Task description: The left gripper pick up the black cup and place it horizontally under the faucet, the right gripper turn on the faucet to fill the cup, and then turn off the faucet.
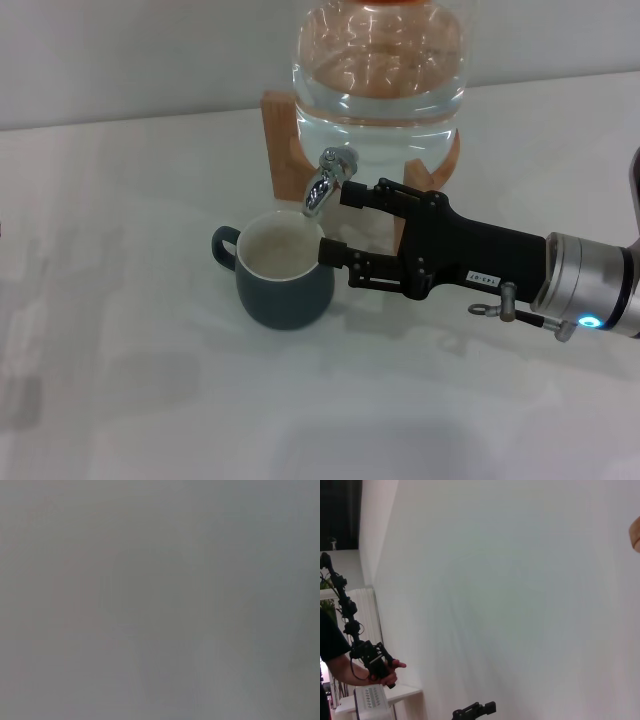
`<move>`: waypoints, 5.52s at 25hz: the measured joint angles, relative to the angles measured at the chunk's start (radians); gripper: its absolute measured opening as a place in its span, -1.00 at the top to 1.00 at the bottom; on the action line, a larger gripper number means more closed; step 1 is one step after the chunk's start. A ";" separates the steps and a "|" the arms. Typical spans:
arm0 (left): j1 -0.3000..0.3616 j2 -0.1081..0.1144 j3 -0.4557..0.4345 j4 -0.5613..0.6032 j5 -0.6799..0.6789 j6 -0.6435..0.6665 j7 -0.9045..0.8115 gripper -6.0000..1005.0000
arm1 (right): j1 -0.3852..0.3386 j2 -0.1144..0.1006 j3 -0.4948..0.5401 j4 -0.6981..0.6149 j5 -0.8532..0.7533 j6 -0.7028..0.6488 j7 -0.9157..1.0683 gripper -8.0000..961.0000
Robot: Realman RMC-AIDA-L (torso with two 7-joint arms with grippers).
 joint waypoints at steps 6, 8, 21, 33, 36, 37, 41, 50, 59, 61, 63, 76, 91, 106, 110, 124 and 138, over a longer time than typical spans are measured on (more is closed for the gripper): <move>0.000 0.000 0.000 0.000 0.000 0.000 0.000 -0.74 | 0.005 0.001 0.000 0.000 0.000 -0.002 -0.001 -0.75; 0.000 0.001 0.000 0.000 0.000 0.000 0.000 -0.74 | 0.006 0.000 0.000 0.000 0.000 -0.004 -0.001 -0.75; -0.002 0.002 0.000 0.000 0.000 0.000 0.000 -0.74 | -0.001 -0.005 0.014 -0.012 0.000 -0.008 0.001 -0.75; -0.003 0.002 0.002 0.000 0.008 0.000 0.000 -0.74 | -0.003 -0.007 0.014 -0.012 -0.001 -0.015 -0.001 -0.75; -0.003 0.002 0.002 0.000 0.009 0.000 0.000 -0.74 | -0.003 -0.007 0.014 -0.023 -0.001 -0.016 0.000 -0.76; -0.003 0.002 0.002 0.000 0.009 0.000 0.000 -0.74 | -0.003 -0.007 0.014 -0.025 -0.001 -0.017 0.000 -0.76; -0.003 0.002 0.002 0.000 0.009 0.000 0.000 -0.74 | -0.003 -0.008 0.013 -0.027 -0.001 -0.022 0.000 -0.76; -0.003 0.002 0.002 0.000 0.009 0.000 0.000 -0.74 | -0.003 -0.008 0.013 -0.029 -0.005 -0.026 0.003 -0.76; -0.004 0.002 0.001 0.000 0.011 -0.001 0.000 -0.74 | -0.011 -0.011 0.013 -0.055 -0.006 -0.020 0.008 -0.76; -0.005 0.002 0.001 0.000 0.011 -0.002 0.000 -0.74 | -0.013 -0.011 0.011 -0.060 -0.008 -0.013 0.015 -0.76; -0.005 0.002 0.001 0.000 0.012 -0.002 0.000 -0.74 | -0.014 -0.010 0.009 -0.060 -0.009 -0.011 0.016 -0.76; -0.014 0.000 0.003 0.000 0.015 -0.002 0.000 -0.74 | -0.007 -0.007 -0.019 -0.052 -0.013 -0.053 0.011 -0.76; -0.014 0.001 0.003 0.000 0.022 -0.007 0.000 -0.74 | -0.010 -0.010 -0.015 -0.061 -0.012 -0.071 0.009 -0.76; -0.017 0.002 0.003 0.000 0.023 -0.014 0.000 -0.74 | -0.014 -0.014 -0.001 -0.069 -0.012 -0.078 0.000 -0.77; -0.017 0.002 0.003 0.000 0.023 -0.014 0.000 -0.74 | -0.014 -0.014 0.000 -0.069 -0.012 -0.080 -0.002 -0.77; -0.017 0.002 0.003 0.000 0.023 -0.016 0.000 -0.74 | -0.029 -0.017 0.020 -0.077 -0.012 -0.049 -0.005 -0.77; -0.018 0.002 0.002 -0.007 0.022 -0.016 0.000 -0.74 | -0.103 -0.020 0.183 -0.068 -0.012 0.069 -0.034 -0.77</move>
